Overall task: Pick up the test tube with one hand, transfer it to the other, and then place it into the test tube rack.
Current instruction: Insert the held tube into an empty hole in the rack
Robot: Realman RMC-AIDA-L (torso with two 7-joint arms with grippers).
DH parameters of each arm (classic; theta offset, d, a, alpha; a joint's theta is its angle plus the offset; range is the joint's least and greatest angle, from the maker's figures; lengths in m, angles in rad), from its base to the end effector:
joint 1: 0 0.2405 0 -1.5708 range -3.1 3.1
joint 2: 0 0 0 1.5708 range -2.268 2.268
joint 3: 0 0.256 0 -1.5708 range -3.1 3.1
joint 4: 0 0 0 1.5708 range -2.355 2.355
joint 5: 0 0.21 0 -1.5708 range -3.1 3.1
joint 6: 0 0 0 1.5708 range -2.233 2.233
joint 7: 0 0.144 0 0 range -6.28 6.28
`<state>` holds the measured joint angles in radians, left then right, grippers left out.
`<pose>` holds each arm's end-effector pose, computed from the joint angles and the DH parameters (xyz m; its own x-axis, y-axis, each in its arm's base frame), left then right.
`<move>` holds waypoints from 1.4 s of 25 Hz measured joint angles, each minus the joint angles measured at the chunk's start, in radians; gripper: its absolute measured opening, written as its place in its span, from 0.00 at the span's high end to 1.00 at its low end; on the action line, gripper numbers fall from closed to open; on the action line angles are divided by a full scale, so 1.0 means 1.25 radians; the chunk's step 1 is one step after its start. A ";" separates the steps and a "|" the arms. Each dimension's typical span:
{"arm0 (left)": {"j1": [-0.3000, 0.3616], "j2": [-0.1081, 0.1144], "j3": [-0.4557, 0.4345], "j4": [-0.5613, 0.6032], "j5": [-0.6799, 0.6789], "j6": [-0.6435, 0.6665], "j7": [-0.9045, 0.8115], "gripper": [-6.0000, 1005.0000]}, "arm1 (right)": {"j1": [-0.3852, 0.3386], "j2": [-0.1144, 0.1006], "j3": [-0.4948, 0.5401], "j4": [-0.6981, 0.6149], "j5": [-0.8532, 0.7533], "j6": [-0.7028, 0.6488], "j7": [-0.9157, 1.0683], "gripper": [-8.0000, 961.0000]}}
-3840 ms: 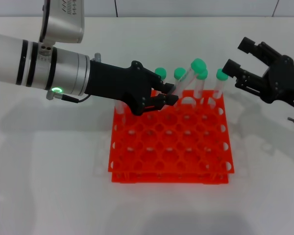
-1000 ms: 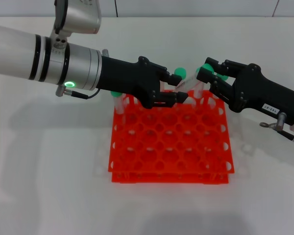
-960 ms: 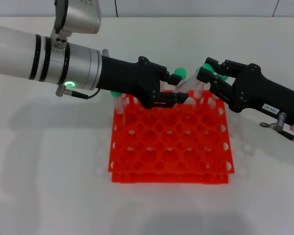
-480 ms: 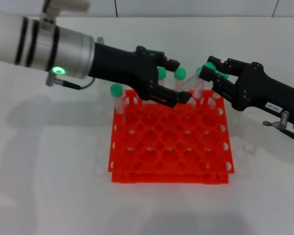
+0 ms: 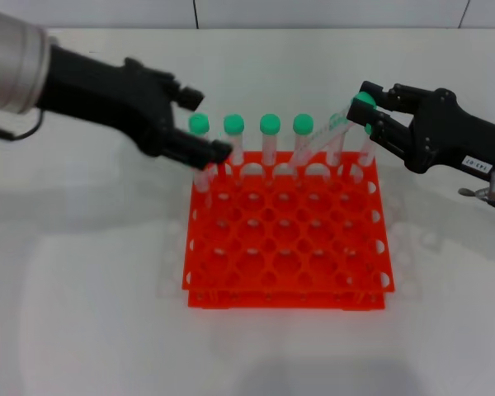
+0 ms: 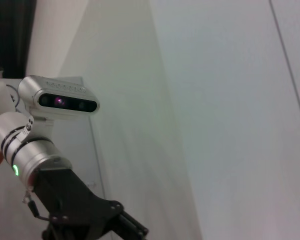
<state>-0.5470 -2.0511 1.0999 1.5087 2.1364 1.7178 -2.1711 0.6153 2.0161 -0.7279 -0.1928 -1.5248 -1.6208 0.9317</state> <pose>-0.1375 0.3394 0.0605 0.9380 0.3250 0.1208 0.3436 -0.9176 -0.1997 0.2334 0.3333 -0.0107 0.5811 -0.0753 -0.8103 -0.3972 -0.8953 -0.2016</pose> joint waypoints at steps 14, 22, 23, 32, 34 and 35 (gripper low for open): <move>0.356 -0.027 0.000 0.341 -0.027 -0.014 -0.002 0.12 | 0.010 -0.007 -0.112 -0.193 0.000 0.002 0.159 0.69; 0.566 -0.031 0.007 0.201 -0.205 -0.171 0.231 0.12 | 0.019 -0.010 -0.132 -0.261 -0.002 0.003 0.229 0.68; 0.578 -0.031 0.006 0.134 -0.233 -0.187 0.283 0.12 | 0.019 -0.010 -0.135 -0.273 -0.006 0.003 0.243 0.68; 0.575 -0.031 -0.050 -0.125 -0.355 -0.197 0.516 0.12 | 0.074 -0.010 -0.152 -0.347 -0.097 0.009 0.376 0.67; 0.565 -0.029 -0.069 -0.173 -0.368 -0.192 0.547 0.12 | 0.083 -0.008 -0.160 -0.353 -0.101 0.014 0.385 0.67; 0.561 -0.029 -0.074 -0.184 -0.368 -0.190 0.554 0.12 | 0.088 -0.006 -0.169 -0.357 -0.102 0.019 0.389 0.66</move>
<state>0.1536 -2.0877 1.0072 1.2784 1.6758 1.4800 -1.4789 0.7250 2.0090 -0.9396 -0.6395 -1.6521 -1.5971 1.4184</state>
